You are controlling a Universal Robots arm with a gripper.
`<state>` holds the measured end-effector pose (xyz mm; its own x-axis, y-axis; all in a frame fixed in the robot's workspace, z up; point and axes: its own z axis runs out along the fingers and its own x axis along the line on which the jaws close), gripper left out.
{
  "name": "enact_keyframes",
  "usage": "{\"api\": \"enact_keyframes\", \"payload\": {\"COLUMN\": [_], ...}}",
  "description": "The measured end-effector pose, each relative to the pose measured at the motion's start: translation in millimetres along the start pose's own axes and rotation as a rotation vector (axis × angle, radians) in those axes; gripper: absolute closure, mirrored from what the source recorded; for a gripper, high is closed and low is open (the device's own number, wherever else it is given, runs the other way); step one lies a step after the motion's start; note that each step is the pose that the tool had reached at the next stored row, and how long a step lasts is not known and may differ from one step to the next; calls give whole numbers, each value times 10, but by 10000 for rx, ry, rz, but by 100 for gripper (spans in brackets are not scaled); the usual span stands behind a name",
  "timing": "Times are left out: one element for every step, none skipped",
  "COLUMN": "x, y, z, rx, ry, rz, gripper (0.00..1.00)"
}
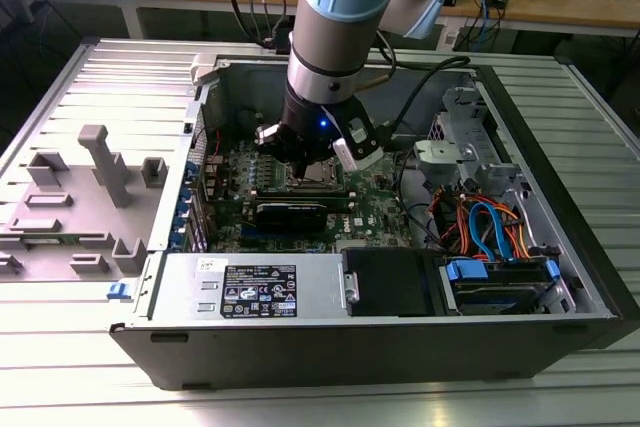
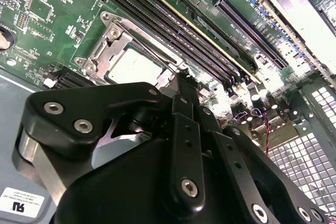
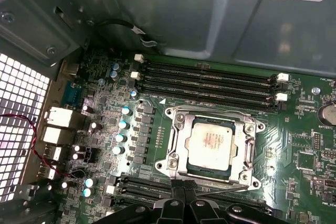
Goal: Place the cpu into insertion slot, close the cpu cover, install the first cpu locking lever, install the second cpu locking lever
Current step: 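Install the second cpu locking lever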
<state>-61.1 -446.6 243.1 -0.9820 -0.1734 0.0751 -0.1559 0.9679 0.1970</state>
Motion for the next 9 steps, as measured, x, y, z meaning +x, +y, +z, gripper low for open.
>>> {"api": "enact_keyframes", "payload": {"x": [0,0,0,0,0,0,0,0,0], "y": [0,0,0,0,0,0,0,0,0], "z": [0,0,1,1,1,1,1,1,1], "rx": [0,0,0,0,1,0,0,0,0], "ry": [0,0,0,0,0,0,0,0,0], "rz": [0,0,0,0,0,0,0,0,0], "gripper": [89,89,89,89,89,89,89,89,89]}}
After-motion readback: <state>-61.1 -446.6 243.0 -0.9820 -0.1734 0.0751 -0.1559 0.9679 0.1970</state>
